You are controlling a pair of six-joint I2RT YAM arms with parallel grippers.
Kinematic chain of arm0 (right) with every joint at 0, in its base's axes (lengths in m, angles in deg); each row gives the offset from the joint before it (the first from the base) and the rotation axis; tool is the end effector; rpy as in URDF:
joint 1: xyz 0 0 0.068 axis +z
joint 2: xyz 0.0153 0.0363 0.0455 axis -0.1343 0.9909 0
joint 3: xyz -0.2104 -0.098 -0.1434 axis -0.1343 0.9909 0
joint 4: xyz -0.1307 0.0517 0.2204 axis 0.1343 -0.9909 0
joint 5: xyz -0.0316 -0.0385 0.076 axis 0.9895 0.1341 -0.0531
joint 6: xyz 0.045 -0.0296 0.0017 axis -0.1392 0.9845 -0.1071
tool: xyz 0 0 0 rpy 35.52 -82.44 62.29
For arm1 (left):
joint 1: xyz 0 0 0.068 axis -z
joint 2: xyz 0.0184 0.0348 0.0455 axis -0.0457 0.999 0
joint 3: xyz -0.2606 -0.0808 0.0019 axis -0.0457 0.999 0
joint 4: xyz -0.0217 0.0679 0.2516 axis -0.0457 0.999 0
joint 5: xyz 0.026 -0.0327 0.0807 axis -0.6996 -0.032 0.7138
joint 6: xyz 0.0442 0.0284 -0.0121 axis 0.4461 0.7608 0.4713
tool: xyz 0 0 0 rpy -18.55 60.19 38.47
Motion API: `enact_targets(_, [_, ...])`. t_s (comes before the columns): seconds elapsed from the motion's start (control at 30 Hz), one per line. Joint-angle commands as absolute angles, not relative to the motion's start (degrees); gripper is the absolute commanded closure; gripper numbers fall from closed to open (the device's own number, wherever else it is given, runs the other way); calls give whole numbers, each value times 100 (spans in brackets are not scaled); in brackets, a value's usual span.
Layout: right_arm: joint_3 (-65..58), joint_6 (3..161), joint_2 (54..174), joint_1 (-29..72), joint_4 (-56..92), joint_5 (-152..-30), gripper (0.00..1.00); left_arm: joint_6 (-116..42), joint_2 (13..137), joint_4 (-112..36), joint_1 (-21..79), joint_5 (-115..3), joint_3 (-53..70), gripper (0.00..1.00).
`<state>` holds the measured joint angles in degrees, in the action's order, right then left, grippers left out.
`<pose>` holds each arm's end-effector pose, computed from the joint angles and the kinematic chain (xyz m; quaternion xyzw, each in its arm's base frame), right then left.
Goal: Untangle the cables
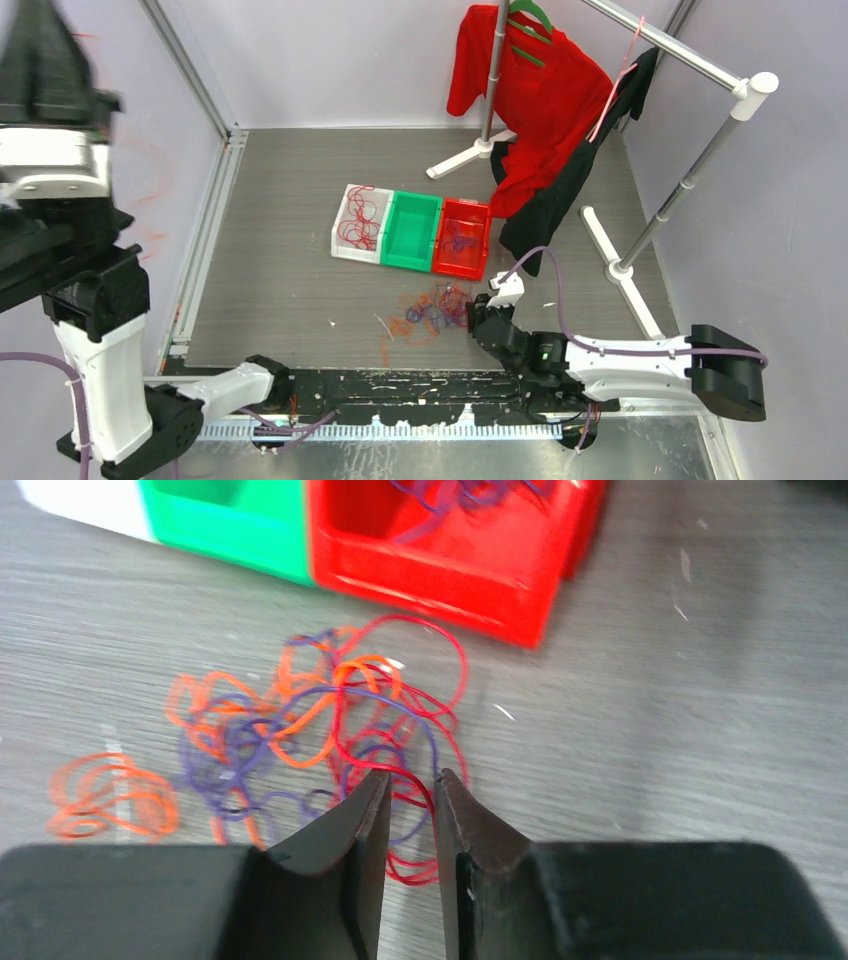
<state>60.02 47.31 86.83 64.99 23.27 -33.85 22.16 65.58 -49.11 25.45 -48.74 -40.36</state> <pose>0.0752 0.1499 0.1516 -0.0362 0.8309 0.1360 0.5383 0.0398 -0.0174 0.6921 0.1159 0.1482 0.2106 0.9593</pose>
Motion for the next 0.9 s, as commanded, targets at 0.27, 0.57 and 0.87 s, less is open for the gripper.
enact_targets(0.27, [5755, 5663, 8020, 6523, 3733, -4394, 84, -598, 5670, -3207, 2556, -6955, -1236, 100])
enact_targets(0.57, [5940, 5398, 8251, 6523, 3937, -4263, 87, -881, 6138, -3335, 2591, -7258, -667, 100])
enact_targets(0.87, [6066, 5411, 8164, 6531, 3982, -4138, 88, -1074, 6512, -3372, 2676, -7418, -679, 100])
